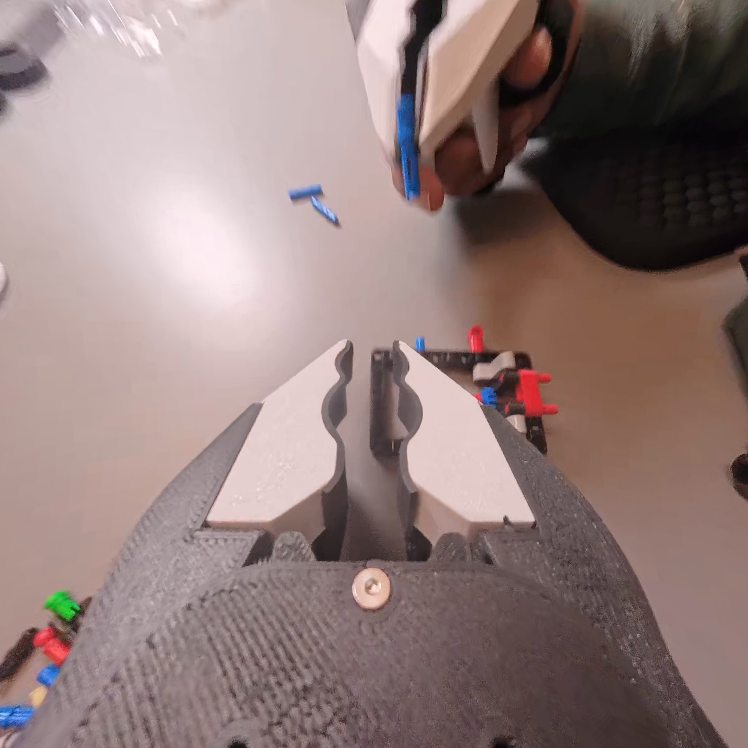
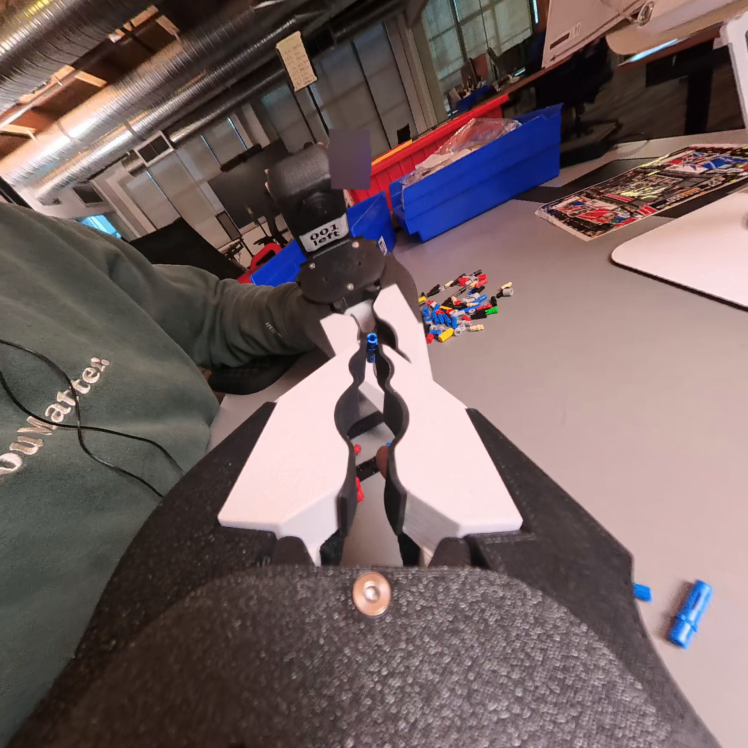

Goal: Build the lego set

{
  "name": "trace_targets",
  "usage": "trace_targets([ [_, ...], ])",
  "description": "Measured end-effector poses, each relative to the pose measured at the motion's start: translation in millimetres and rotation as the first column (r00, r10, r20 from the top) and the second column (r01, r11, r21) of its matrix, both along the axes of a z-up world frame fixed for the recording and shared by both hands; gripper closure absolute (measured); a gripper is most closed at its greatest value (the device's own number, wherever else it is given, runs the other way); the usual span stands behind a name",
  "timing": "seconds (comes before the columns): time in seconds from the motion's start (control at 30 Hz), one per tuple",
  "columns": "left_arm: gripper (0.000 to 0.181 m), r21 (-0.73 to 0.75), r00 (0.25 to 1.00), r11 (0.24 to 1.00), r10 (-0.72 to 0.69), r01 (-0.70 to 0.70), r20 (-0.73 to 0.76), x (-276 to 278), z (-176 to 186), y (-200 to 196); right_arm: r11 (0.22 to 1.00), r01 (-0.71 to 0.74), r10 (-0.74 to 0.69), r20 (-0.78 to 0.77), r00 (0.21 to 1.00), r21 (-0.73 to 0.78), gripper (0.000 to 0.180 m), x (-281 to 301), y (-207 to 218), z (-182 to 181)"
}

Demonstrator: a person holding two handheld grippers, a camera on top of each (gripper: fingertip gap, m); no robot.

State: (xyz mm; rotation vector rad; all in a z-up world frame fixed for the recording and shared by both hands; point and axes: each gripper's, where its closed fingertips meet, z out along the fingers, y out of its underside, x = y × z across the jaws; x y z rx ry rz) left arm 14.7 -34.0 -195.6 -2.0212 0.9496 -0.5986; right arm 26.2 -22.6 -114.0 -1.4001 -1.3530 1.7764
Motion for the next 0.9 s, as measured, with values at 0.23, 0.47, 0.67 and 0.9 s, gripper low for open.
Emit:
trace_targets([
  [0.23, 0.17, 0.175, 0.96, 0.984, -0.017, -0.034, 0.281, 16, 73, 1, 1.0, -0.013, 0.015, -0.056, 0.998, 0.027, 0.177, -7, -14, 4],
  [0.47, 0.178, 0.196, 0.984, 0.98, -0.062, 0.028, 0.166, 17, 68, -5, 0.998, -0.05, 0.051, -0.008, 0.999, 0.042, 0.177, -6, -18, -3],
  [0.67, 0.178, 0.227, 0.991, 0.967, -0.096, 0.117, -0.098, 15, 49, -12, 0.981, -0.068, 0.056, 0.07, 0.996, 0.182, 0.174, -3, -23, -17],
  [0.9, 0.178, 0.163, 0.982, 0.972, -0.148, 0.167, -0.121, 18, 39, -19, 0.874, -0.091, 0.055, 0.09, 0.994, 0.477, 0.171, 0, -32, -31],
])
